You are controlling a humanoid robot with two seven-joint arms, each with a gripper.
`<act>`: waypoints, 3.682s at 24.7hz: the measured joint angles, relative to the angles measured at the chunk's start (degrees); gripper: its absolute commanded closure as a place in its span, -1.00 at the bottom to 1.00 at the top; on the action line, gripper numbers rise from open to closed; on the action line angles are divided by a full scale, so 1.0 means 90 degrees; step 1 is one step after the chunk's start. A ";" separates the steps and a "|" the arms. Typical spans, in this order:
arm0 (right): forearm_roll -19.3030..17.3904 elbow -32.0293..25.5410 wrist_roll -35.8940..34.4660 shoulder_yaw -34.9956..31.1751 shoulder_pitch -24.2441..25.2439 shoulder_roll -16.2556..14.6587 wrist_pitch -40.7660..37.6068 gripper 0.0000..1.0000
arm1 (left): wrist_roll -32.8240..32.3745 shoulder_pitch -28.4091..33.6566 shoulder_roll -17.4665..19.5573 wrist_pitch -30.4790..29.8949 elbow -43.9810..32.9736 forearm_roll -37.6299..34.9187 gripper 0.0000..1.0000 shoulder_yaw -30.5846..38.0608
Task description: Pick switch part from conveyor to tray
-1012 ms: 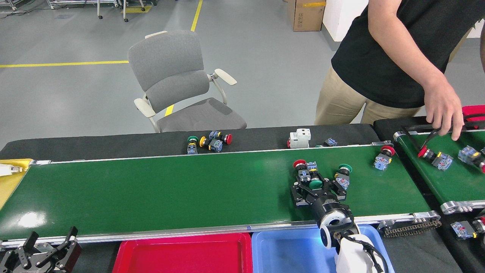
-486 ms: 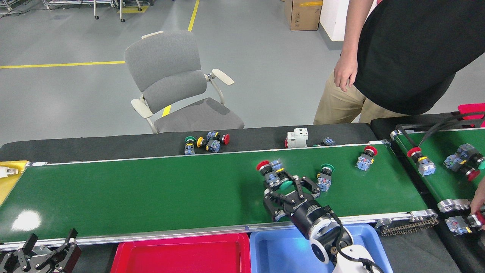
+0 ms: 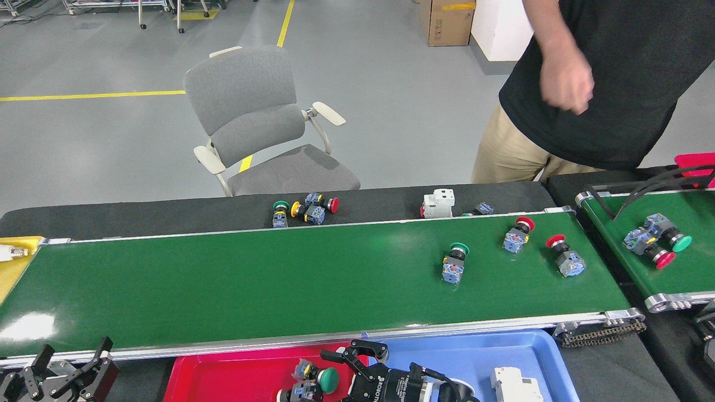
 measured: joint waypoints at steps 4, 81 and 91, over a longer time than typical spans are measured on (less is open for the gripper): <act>-0.0066 -0.0830 0.0053 -0.1156 0.0866 0.0026 0.1088 -0.94 | -0.0005 0.0107 0.0000 -0.0226 -0.0151 -0.0028 -1.00 0.0052; 0.0203 -0.0870 -0.0544 -0.0669 0.1456 0.0066 0.6052 -0.98 | -0.0542 -0.1677 -0.0109 -0.0077 0.0374 -0.0499 -1.00 -0.2855; 0.0804 0.0134 -0.0342 -0.0084 0.0546 0.0536 0.6523 -0.98 | -0.0669 -0.2567 -0.0198 0.0046 0.1345 -0.0499 -1.00 -0.3137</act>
